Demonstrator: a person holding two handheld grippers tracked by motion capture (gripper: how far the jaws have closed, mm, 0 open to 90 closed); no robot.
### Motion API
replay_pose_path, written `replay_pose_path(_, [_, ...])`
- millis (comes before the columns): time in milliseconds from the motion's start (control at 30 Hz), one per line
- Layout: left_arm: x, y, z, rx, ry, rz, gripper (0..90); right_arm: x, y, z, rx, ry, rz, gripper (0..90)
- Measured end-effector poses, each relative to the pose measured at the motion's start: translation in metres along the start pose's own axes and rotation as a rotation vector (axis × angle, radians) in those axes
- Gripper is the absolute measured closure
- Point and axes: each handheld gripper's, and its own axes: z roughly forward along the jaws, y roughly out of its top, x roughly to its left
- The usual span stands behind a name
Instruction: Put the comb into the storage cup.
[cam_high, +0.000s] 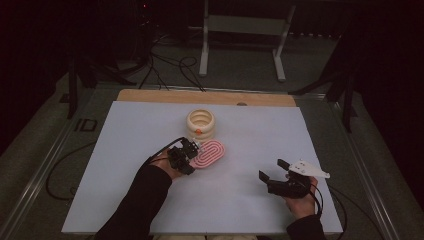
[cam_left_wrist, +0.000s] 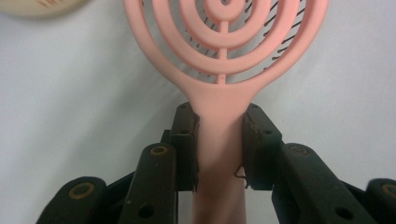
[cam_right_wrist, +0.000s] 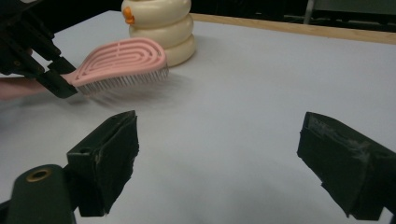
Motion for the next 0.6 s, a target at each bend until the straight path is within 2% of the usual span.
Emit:
replay_pose_path(133, [0.000,0.000,0.000,0.000,0.000,0.000,70.5,0.000,0.002,0.000,-0.001,0.004,-0.001,12.3])
replay_pose_path(167, [0.000,-0.001,-0.011,-0.099,0.028,-0.012,70.5,0.000,0.002,0.000,-0.001,0.004,-0.001,12.3])
replay_pose_path(200, [-0.001,-0.001,-0.014,-0.115,0.039,-0.010,70.5,-0.001,0.013,0.002,0.006,0.005,0.014,12.2])
replay_pose_path(233, [-0.001,-0.001,-0.014,-0.115,0.039,-0.010,70.5,-0.001,0.013,0.002,0.006,0.005,0.014,12.2])
replay_pose_path(267, [-0.002,-0.001,-0.017,-0.155,0.048,-0.010,70.5,0.000,0.015,0.003,0.008,0.008,0.017,12.2])
replay_pose_path(333, [-0.002,-0.001,-0.017,-0.155,0.048,-0.010,70.5,0.000,0.021,0.004,0.010,0.008,0.016,12.2])
replay_pose_path(367, [-0.005,0.000,-0.022,-0.214,0.061,-0.008,70.5,0.000,0.021,0.004,0.010,0.008,0.016,12.2])
replay_pose_path(400, [-0.006,0.001,-0.024,-0.233,0.067,-0.003,70.5,0.002,0.032,0.007,0.010,0.025,0.019,11.8])
replay_pose_path(467, [-0.008,0.002,-0.026,-0.264,0.078,-0.001,70.5,0.003,0.040,0.009,0.011,0.040,0.026,11.1])
replay_pose_path(533, [-0.008,0.002,-0.026,-0.264,0.078,-0.001,70.5,0.004,0.044,0.011,0.009,0.050,0.028,11.1])
replay_pose_path(567, [-0.011,0.004,-0.029,-0.323,0.089,-0.001,70.5,0.007,0.055,0.015,0.012,0.075,0.039,9.7])
replay_pose_path(600, [-0.012,0.004,-0.030,-0.332,0.089,0.004,70.5,0.008,0.059,0.017,0.009,0.084,0.042,9.5])
